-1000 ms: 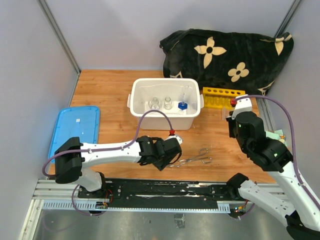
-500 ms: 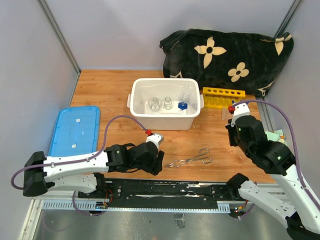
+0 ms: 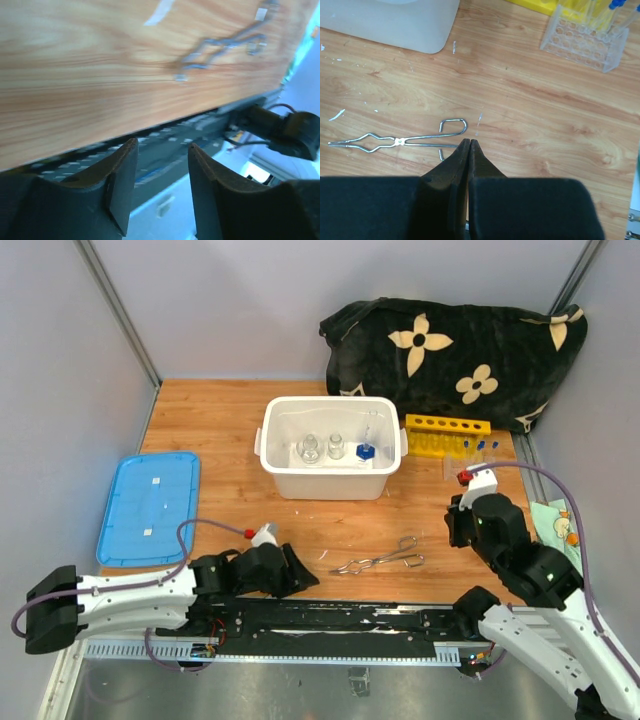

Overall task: Organize the chemistry lab equipment
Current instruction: Pick up the chemistry item at the center of the board.

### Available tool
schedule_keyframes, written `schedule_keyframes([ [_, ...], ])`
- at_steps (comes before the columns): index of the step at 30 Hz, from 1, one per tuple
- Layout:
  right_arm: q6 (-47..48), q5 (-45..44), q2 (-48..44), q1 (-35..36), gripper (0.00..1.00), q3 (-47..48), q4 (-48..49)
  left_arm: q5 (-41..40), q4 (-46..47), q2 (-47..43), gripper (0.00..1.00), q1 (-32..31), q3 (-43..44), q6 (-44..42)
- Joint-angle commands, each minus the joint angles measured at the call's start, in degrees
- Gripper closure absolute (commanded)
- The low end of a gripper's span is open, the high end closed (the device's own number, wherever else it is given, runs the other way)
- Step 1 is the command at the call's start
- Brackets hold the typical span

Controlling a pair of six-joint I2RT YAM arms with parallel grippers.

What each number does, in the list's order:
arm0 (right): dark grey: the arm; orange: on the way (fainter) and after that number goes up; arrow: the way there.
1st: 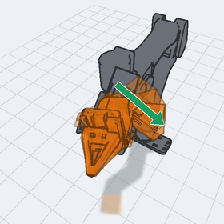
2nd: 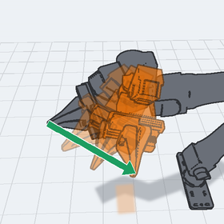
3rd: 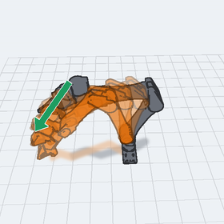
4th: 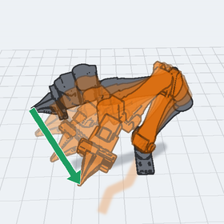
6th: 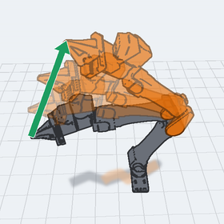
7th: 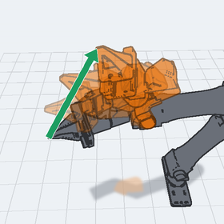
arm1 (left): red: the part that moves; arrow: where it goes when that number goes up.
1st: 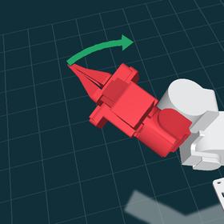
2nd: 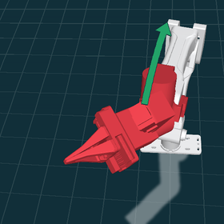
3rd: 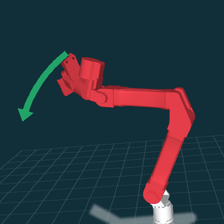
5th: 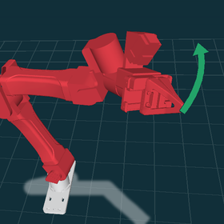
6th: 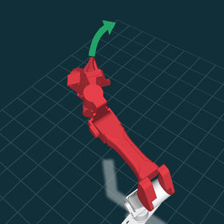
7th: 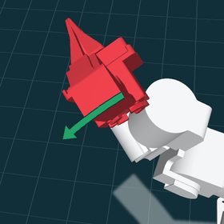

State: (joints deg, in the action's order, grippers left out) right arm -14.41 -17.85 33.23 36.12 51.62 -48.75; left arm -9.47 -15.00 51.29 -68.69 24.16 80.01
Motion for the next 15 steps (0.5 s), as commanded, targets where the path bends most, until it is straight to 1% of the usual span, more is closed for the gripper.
schedule_keyframes([
  [1,-1.3,2.0,-6.8,-1.2,0.99,-7.2,7.5,-1.5,13.1,-6.2,0.52,0.1,-12.5,13.3],
  [3,-1.3,3.7,-7.7,-1.1,0.99,-8.4,8.6,-4.9,10.5,-4.6,0.50,0.1,-11.5,9.1],
  [5,-2.8,6.2,-6.1,-1.1,0.99,-7.6,7.7,-5.5,12.0,-1.7,0.49,0.1,-10.9,6.2],
  [7,-3.6,8.9,-4.1,-1.1,0.99,-6.0,6.0,-5.4,16.1,0.6,0.48,0.1,-11.2,3.6],
  [10,-3.8,10.9,-3.2,-1.1,0.99,-5.8,5.0,-6.3,21.5,2.4,0.48,0.1,-11.6,2.2],
  [13,-3.9,10.8,-4.6,-1.1,0.99,-6.4,5.1,-7.5,26.1,4.7,0.47,0.2,-12.1,1.4],
  [15,-3.7,10.2,-5.7,-1.1,0.99,-6.6,5.5,-7.5,29.8,8.6,0.47,0.5,-12.4,0.9],
])
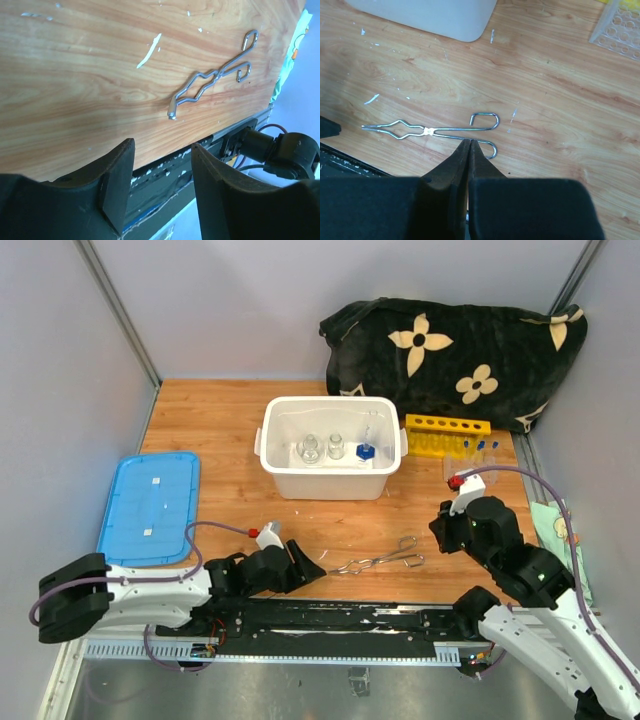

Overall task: Organize the chemistry lab equipment
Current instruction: Pick up the chemistry item at the center of the board.

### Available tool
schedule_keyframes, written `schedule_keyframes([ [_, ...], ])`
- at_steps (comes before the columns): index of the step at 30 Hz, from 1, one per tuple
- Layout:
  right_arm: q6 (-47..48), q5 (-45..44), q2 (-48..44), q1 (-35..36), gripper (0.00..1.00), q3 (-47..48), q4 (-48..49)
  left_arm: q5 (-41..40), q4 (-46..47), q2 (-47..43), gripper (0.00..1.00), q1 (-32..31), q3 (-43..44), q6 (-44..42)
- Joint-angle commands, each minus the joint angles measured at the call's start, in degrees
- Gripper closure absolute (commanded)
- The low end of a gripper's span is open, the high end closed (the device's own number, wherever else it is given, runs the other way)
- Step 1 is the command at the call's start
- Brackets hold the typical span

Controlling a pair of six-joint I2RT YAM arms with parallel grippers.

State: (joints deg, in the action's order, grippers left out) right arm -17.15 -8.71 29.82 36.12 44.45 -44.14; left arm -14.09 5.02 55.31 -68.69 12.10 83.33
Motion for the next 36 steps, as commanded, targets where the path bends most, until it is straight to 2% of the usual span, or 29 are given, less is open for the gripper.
schedule_keyframes([
  [1,-0.9,0.9,-2.6,-1.1,0.99,0.5,0.9,-2.2,12.3,6.7,0.47,0.7,-0.4,-2.7],
  [8,-0.8,1.2,-1.9,-1.1,0.99,0.7,0.5,1.5,23.9,21.3,0.48,0.8,1.4,-3.1],
  [13,-0.8,1.3,-1.8,-1.0,1.00,0.7,0.5,2.3,33.0,26.2,0.51,1.0,-1.0,-1.4],
  [15,-0.7,1.1,-1.6,-0.9,0.99,0.6,0.5,3.2,34.8,27.7,0.56,1.1,-1.4,-1.2],
  [20,-0.7,1.0,-1.6,-0.9,0.99,0.4,0.8,3.7,34.9,28.3,0.67,1.1,-1.6,-1.2],
  [30,-0.5,1.0,-2.0,-0.7,0.99,0.1,1.3,-0.7,29.4,26.4,0.63,1.2,-1.1,-2.1],
  [36,-0.5,0.5,-1.5,-0.5,1.00,0.1,1.3,-1.0,30.0,28.0,0.66,1.2,-0.7,-2.2],
])
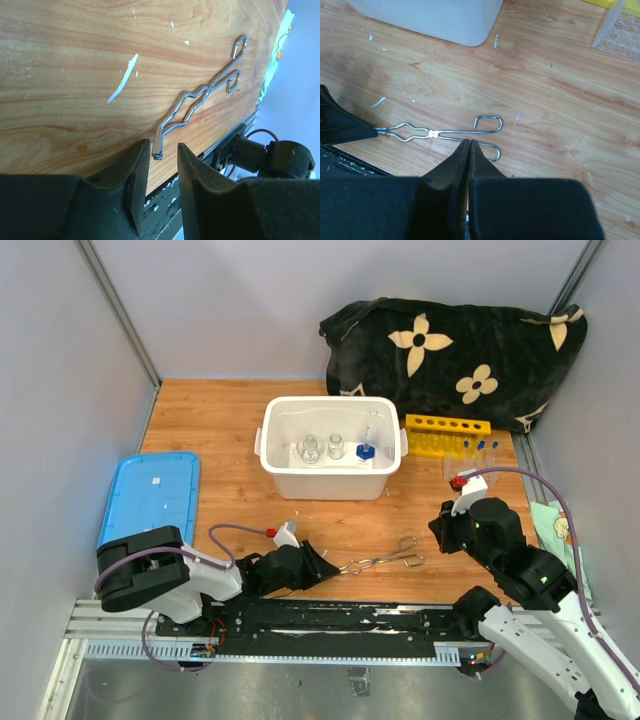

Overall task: Organize the chemistry lab equipment
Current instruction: Pick up the chemistry item at the center of the board.

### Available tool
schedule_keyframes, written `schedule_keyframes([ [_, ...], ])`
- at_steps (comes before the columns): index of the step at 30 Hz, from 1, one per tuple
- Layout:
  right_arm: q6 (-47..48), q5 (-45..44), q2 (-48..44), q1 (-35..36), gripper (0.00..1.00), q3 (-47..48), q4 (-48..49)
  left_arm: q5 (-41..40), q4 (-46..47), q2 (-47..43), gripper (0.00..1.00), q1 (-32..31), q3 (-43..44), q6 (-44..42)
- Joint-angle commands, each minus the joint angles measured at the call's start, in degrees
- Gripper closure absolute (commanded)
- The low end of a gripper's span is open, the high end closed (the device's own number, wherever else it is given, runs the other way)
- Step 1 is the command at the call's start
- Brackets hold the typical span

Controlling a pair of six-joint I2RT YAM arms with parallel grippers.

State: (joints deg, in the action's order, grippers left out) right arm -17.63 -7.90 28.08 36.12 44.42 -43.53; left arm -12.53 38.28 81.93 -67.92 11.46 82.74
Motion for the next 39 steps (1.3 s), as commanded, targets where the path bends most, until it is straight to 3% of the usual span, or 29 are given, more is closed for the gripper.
schedule_keyframes([
  [1,0.0,-0.3,0.4,-0.4,0.99,0.0,0.7,-2.5,-3.0,1.7,0.67,0.5,0.0,-1.6],
  [14,1.3,0.9,3.4,0.8,0.99,3.3,-2.2,-4.9,-1.4,-0.7,0.92,0.5,-2.4,-2.5],
  [19,2.7,6.1,7.4,0.8,0.98,7.5,-5.3,-5.8,-16.2,-8.3,0.99,0.7,2.5,-9.0],
  [25,5.6,12.8,11.9,2.9,0.84,10.8,-8.3,-7.3,-37.4,-18.2,0.99,1.4,10.6,-17.4],
  [31,7.3,16.6,12.8,5.9,0.76,10.1,-5.7,-5.6,-48.7,-26.6,1.00,2.7,13.1,-20.3],
  [39,12.2,6.6,16.9,19.4,0.75,9.7,0.6,-4.4,-57.8,-32.6,1.00,5.5,15.3,-22.4],
])
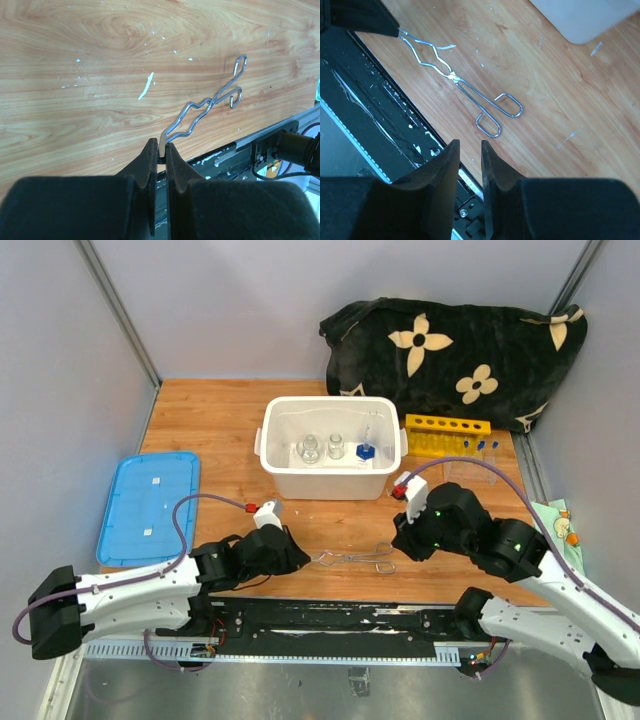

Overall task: Organize the chemistry lab equipment
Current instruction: Pick up the chemistry item at the center of the board, then place the chemistry item in the storage box.

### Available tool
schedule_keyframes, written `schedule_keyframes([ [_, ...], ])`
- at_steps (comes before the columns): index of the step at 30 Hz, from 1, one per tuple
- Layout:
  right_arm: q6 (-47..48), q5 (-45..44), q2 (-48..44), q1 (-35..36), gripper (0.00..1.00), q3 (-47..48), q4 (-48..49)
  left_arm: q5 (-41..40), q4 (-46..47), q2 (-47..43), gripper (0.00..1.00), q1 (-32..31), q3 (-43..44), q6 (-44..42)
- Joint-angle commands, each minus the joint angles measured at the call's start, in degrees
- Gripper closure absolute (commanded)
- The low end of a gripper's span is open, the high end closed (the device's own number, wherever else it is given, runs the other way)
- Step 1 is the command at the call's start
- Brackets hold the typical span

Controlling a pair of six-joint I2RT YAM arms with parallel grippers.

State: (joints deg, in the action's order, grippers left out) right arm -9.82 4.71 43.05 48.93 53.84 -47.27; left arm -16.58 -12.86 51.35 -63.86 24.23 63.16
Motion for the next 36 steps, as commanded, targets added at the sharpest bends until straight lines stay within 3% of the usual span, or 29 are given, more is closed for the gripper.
schedule_keyframes([
  [1,5.3,-7.7,2.4,8.5,0.75,-0.3,5.8,-0.4,-7.6,-2.4,1.00,1.9,2.9,-3.2],
  [7,8.7,-13.8,1.0,16.4,0.75,-9.1,20.0,-0.6,-10.3,-5.5,1.00,3.3,4.5,-4.1],
  [12,11.2,-12.7,-3.7,17.2,0.69,-19.1,35.0,-1.0,-12.7,-8.4,1.00,3.9,4.7,-3.9],
  [15,12.9,-13.0,-1.7,17.3,0.66,-21.9,40.0,-1.0,-13.6,-9.3,1.00,4.1,4.6,-3.8],
  [24,22.4,-11.7,15.9,19.2,0.65,-16.1,41.8,-0.1,-12.8,-9.2,1.00,4.0,4.2,-3.5],
  [36,29.2,-5.5,19.6,21.0,0.52,-21.9,49.5,0.4,-11.7,-9.0,1.00,4.1,3.7,-3.2],
])
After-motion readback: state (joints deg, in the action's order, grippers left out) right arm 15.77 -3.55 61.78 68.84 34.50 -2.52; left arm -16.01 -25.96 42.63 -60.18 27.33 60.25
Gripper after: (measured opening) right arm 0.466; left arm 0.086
